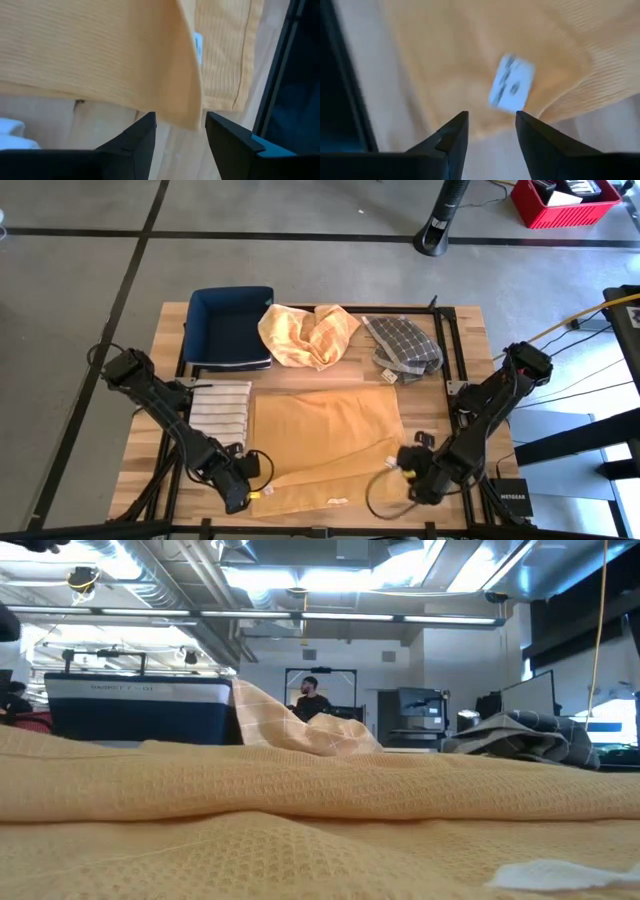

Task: Fold towel
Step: Fold the orange towel

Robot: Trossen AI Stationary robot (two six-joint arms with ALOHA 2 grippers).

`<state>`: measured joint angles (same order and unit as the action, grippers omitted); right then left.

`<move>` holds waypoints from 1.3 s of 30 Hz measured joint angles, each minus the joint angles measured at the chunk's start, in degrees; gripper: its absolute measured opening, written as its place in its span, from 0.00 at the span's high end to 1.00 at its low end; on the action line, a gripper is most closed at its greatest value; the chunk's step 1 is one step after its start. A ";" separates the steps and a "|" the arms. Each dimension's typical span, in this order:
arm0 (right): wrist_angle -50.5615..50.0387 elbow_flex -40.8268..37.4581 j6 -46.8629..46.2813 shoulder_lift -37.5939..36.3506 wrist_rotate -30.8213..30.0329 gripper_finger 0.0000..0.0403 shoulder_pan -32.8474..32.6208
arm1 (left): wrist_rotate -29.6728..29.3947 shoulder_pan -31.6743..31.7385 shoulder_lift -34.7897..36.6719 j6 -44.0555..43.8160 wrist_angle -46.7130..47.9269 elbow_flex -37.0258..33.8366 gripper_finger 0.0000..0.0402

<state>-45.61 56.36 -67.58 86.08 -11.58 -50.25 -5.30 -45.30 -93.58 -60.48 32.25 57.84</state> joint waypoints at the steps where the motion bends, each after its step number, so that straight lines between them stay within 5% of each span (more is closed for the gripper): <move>1: -0.04 0.00 -1.22 0.00 -0.46 0.60 1.47 | -0.02 0.44 0.00 -0.42 -0.05 0.00 0.59; 12: 3.91 -8.49 3.49 -0.09 7.37 0.60 12.39 | 1.59 1.26 0.00 -3.58 0.04 -2.77 0.60; 26: 24.92 -11.13 10.70 -0.09 15.75 0.60 9.22 | 0.98 0.18 0.00 -4.03 -0.17 -3.17 0.60; 34: 25.90 -11.12 1.22 -0.09 18.78 0.60 2.81 | 0.33 0.18 0.00 -3.61 0.08 -3.17 0.60; 39: 19.53 -11.10 -5.64 -0.96 12.12 0.60 5.07 | 0.11 0.80 0.00 -3.43 0.06 -3.17 0.60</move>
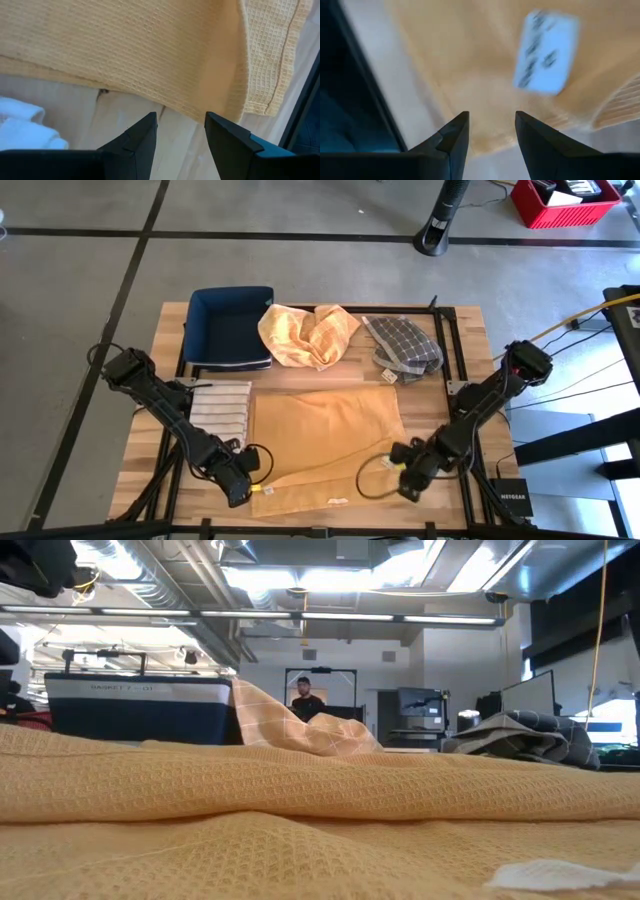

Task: Fold towel
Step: Fold the orange towel

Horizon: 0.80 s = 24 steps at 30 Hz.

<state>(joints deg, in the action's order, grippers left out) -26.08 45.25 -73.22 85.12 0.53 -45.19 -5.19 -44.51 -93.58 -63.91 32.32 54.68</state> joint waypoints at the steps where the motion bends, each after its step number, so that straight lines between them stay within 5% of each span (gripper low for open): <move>1: -0.22 0.00 -1.39 -0.39 -0.10 0.60 0.97 | 0.09 0.18 0.00 0.39 -0.02 0.00 0.60; 6: -2.57 0.82 -1.20 -2.12 4.69 0.60 5.24 | 2.24 1.41 0.00 1.34 0.02 0.00 0.60; 13: -13.42 1.14 3.75 -5.60 -6.20 0.60 6.86 | 2.05 1.17 0.00 2.37 0.02 0.00 0.60; 24: 3.89 -13.45 -3.19 -12.81 -7.36 0.60 6.97 | -1.62 0.51 0.00 3.03 0.00 0.00 0.60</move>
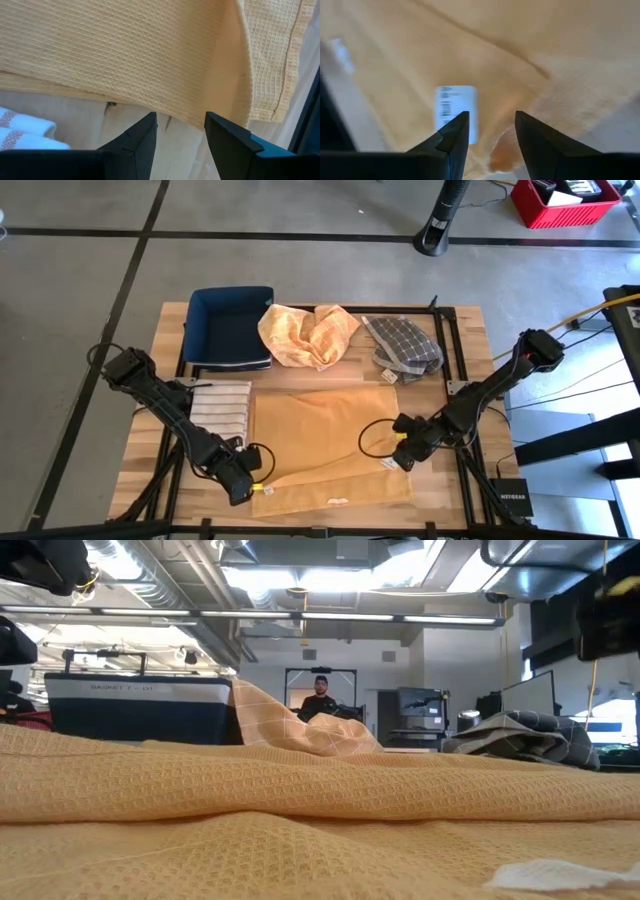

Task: Fold towel
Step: Fold the orange towel

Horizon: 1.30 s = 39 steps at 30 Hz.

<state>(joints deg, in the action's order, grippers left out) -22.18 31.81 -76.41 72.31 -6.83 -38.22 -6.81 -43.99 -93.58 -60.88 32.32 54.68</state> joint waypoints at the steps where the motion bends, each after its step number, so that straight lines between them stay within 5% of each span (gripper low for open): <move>1: -0.46 -0.44 -1.26 -0.08 -0.06 0.60 0.00 | -0.17 -0.02 0.00 0.01 0.01 0.00 0.60; 21: 0.40 -0.30 -6.92 2.65 -0.96 0.60 1.22 | -1.11 -0.02 0.00 0.70 -0.01 -0.02 0.60; 39: 1.02 -0.30 -0.97 2.65 -0.16 0.60 1.14 | 2.14 -0.02 0.00 5.85 -8.42 -0.04 0.60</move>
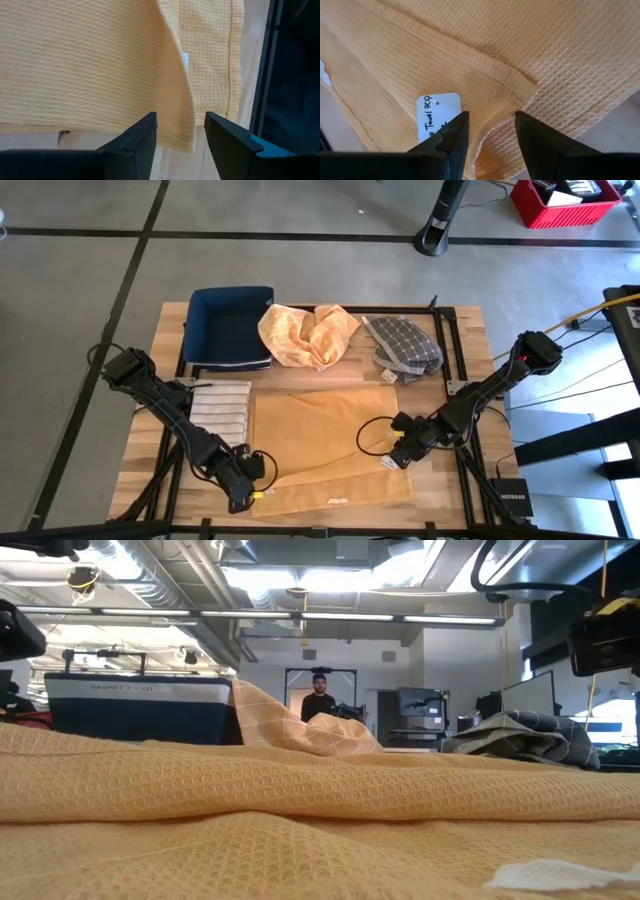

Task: Fold towel
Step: Fold the orange towel

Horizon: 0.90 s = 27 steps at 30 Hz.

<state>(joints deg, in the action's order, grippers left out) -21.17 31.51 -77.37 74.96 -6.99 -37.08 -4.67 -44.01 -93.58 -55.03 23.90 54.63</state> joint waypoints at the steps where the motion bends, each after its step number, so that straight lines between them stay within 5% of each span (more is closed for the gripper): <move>1: 0.00 0.00 0.34 0.01 -0.03 0.60 0.00 | -0.05 0.00 0.00 -0.19 0.01 0.00 0.60; 21: 0.20 -0.02 1.28 0.02 -1.99 0.60 0.00 | -5.90 -0.53 -4.76 -9.41 -0.26 0.09 0.61; 27: 0.18 -0.02 -1.75 0.02 -3.69 0.60 0.00 | -5.94 0.57 -4.76 -11.97 -2.21 0.09 0.69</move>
<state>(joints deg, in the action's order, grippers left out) -20.99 31.48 -79.13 74.98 -10.68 -37.08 -10.60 -43.44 -98.35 -67.00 21.69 54.72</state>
